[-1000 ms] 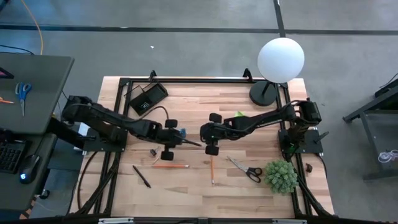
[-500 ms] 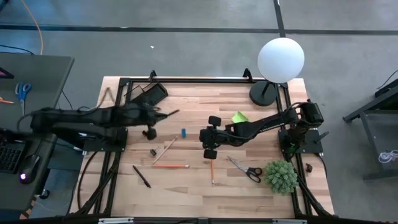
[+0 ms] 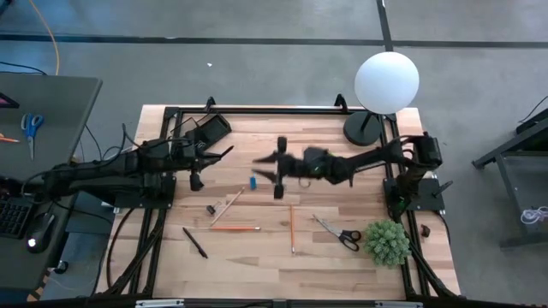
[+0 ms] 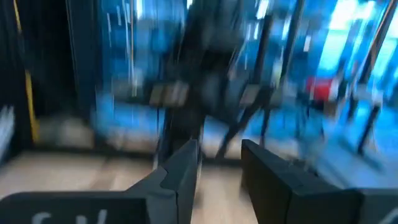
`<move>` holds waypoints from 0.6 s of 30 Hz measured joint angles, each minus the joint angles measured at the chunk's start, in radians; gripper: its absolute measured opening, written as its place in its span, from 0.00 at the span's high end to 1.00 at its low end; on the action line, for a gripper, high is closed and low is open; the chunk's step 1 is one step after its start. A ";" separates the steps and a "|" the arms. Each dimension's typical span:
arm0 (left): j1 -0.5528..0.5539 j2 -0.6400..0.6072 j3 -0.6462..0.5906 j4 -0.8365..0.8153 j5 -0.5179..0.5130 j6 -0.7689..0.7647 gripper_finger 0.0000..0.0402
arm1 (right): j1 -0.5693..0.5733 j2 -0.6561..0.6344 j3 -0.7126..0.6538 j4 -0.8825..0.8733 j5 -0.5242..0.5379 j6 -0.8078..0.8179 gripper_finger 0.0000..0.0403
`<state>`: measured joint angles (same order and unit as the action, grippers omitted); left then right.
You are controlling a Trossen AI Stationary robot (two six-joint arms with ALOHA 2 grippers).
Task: Pick and place office supplies into organizer
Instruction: Put the black pen into the top left section of the desk organizer
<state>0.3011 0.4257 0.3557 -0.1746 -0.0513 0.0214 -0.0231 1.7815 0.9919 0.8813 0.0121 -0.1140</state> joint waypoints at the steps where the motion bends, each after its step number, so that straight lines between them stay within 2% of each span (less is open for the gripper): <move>1: 0.000 0.001 0.000 0.002 0.002 -0.003 1.00 | -0.020 0.005 -0.005 0.072 -0.029 0.010 0.71; 3: 0.000 0.020 -0.001 0.037 0.020 -0.012 1.00 | -0.053 0.023 -0.007 0.162 -0.076 0.037 0.71; 7: 0.000 0.068 -0.044 0.234 0.109 -0.047 1.00 | -0.084 0.072 0.022 0.202 -0.139 0.066 0.69; 10: 0.000 0.124 -0.071 0.347 0.138 -0.057 1.00 | -0.080 0.108 0.052 0.245 -0.171 0.068 0.66; 18: 0.000 0.273 -0.076 0.493 0.191 -0.083 1.00 | -0.075 0.168 0.136 0.243 -0.136 0.069 0.58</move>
<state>0.3008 0.6984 0.2797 0.3185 0.1393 -0.0618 -0.0982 1.9498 1.1278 1.1246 -0.1238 -0.0448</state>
